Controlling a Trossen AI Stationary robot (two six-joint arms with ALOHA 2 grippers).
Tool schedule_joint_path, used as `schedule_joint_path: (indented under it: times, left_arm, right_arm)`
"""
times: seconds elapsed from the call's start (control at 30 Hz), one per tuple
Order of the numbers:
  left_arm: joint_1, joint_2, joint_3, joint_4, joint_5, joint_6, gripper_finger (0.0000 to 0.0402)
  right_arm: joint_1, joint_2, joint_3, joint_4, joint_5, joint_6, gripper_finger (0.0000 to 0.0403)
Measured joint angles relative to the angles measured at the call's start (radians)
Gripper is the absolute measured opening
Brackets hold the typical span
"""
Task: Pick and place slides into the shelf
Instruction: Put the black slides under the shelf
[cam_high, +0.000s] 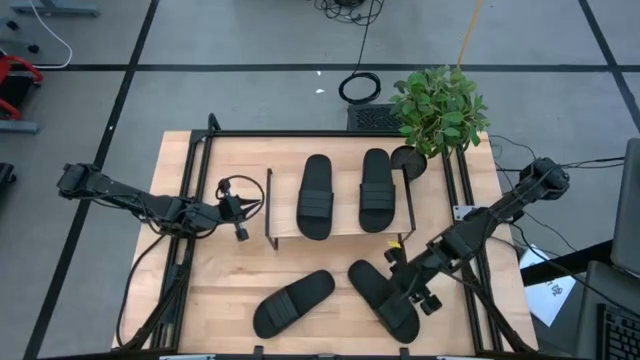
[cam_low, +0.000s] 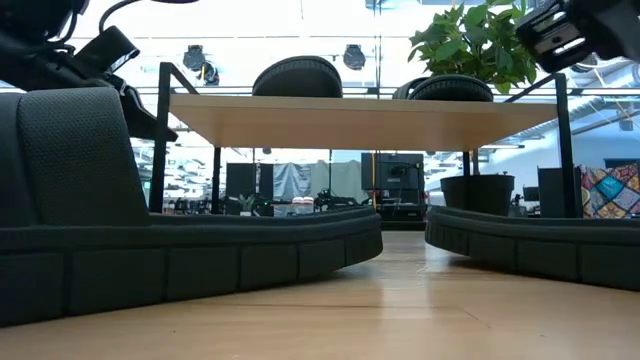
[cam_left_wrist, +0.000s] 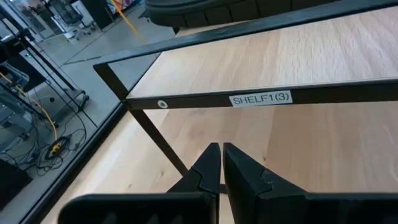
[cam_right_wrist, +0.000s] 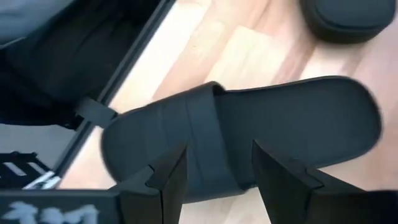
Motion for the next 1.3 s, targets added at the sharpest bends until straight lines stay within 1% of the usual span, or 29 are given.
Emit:
schedule_joint_path:
  times: [0.2,0.33,0.5,0.6,0.63,0.83,1.07,1.13,1.2,1.3]
  left_arm:
    - [0.000,0.000,0.000,0.022,0.000,-0.002,0.0021]
    - [0.000,0.000,0.000,0.042,0.000,0.016,0.0021]
    - [0.000,0.000,0.000,0.055,0.000,0.027,0.0021]
    - [0.000,0.000,0.000,0.056,0.003,0.022,0.0021]
    - [0.000,0.000,0.000,0.056,0.013,0.022,0.0021]
    - [0.000,0.000,0.000,0.056,0.045,0.023,0.0021]
    - [0.000,0.000,0.000,0.055,0.050,0.024,0.0021]
    - [0.000,0.000,0.000,0.056,0.050,0.024,0.0021]
    - [0.000,0.000,0.000,0.055,0.050,0.025,0.0021]
    - [0.000,0.000,0.000,0.056,0.051,0.025,0.0021]
  right_arm:
    - [-0.018,0.033,0.000,0.024,0.000,-0.054,0.0169]
    - [-0.002,0.090,0.000,0.044,0.004,-0.081,0.0170]
    - [0.004,0.184,0.001,0.052,0.001,-0.064,0.0170]
    - [0.004,0.211,0.001,0.052,0.001,-0.064,0.0170]
    - [0.001,0.214,0.001,0.058,-0.010,-0.060,0.0170]
    - [-0.006,0.216,-0.001,0.109,-0.171,-0.010,0.0170]
    - [-0.005,0.219,-0.002,0.099,-0.211,0.020,0.0168]
    - [-0.001,0.219,-0.002,0.108,-0.227,0.013,0.0156]
    - [0.011,0.219,-0.002,0.125,-0.219,-0.009,0.0128]
    - [0.025,0.217,-0.002,0.174,-0.193,-0.031,0.0051]
